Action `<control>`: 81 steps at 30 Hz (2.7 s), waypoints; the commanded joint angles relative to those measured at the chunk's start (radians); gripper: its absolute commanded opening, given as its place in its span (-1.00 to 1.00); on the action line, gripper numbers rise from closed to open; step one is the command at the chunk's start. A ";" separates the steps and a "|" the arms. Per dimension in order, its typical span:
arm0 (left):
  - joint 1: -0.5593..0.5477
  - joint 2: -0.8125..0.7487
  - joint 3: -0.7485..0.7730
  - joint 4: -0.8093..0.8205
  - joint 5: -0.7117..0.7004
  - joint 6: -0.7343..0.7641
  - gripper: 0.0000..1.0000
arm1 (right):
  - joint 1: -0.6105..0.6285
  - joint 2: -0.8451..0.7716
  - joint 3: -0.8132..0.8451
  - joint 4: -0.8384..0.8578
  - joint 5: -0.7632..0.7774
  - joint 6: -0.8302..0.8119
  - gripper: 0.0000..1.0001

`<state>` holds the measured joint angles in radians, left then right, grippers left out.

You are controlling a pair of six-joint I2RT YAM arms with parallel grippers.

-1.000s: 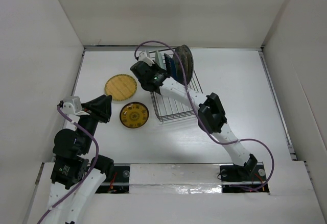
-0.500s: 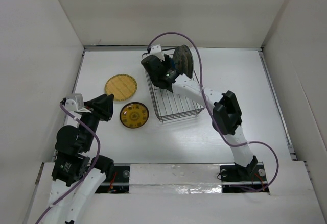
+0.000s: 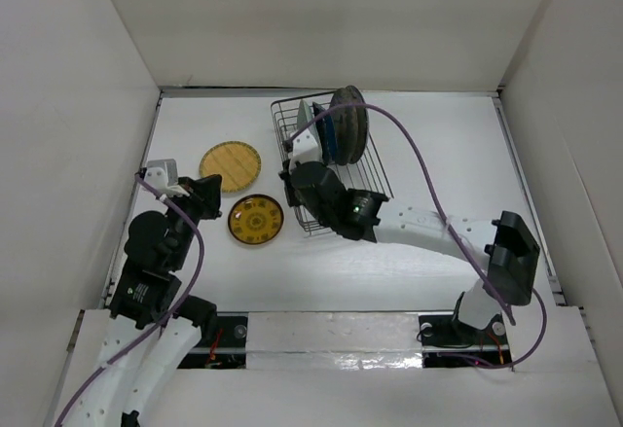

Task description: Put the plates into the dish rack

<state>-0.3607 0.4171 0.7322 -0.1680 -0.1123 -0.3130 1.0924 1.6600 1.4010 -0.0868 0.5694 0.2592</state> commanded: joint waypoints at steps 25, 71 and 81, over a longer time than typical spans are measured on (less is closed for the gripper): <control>0.284 0.535 -0.187 0.376 0.056 -0.630 -0.03 | 0.061 -0.588 -0.611 0.280 -0.109 0.002 -0.90; 0.536 1.171 -0.324 1.185 0.275 -0.880 -1.00 | -0.016 -0.637 -0.640 0.266 -0.198 0.032 -0.49; 0.536 0.662 -0.378 1.098 0.204 -0.795 -1.00 | -0.016 -0.574 -0.570 0.297 -0.296 0.058 0.24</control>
<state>0.1719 1.2285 0.3584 0.8631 0.1101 -1.1408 1.0855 1.0721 0.7662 0.1425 0.3145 0.3008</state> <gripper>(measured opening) 0.054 0.600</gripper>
